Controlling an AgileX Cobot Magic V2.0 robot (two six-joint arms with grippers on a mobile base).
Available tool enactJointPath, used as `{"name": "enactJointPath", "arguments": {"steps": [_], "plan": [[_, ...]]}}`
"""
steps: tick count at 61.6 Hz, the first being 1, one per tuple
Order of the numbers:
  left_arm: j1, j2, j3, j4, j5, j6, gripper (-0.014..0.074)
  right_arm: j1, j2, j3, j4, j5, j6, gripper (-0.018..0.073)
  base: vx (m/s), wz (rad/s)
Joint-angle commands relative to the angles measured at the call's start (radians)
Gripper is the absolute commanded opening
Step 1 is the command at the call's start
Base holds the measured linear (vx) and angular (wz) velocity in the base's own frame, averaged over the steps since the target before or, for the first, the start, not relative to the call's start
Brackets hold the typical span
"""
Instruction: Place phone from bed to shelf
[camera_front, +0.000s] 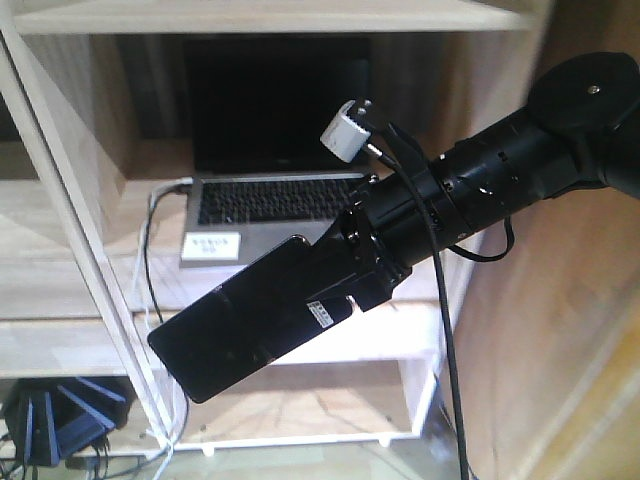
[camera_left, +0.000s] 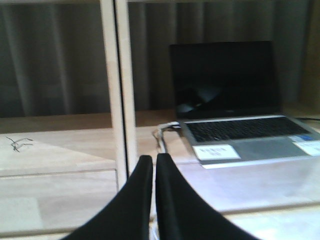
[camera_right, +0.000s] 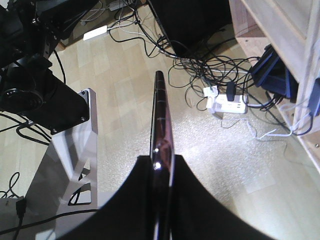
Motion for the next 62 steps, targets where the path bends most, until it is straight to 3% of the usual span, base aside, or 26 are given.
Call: {"name": "enactJointPath", "arguments": {"steps": [1,62], "plan": [[0.002,-0.008,-0.024,-0.011,-0.075,-0.009,0.0001,-0.002,-0.044,-0.024,0.081,0.071,-0.003,-0.0002,0.31,0.21],[0.002,-0.008,-0.024,-0.011,-0.075,-0.009,0.0001,-0.002,-0.044,-0.024,0.081,0.068,-0.003,-0.0002,0.18,0.04]]}}
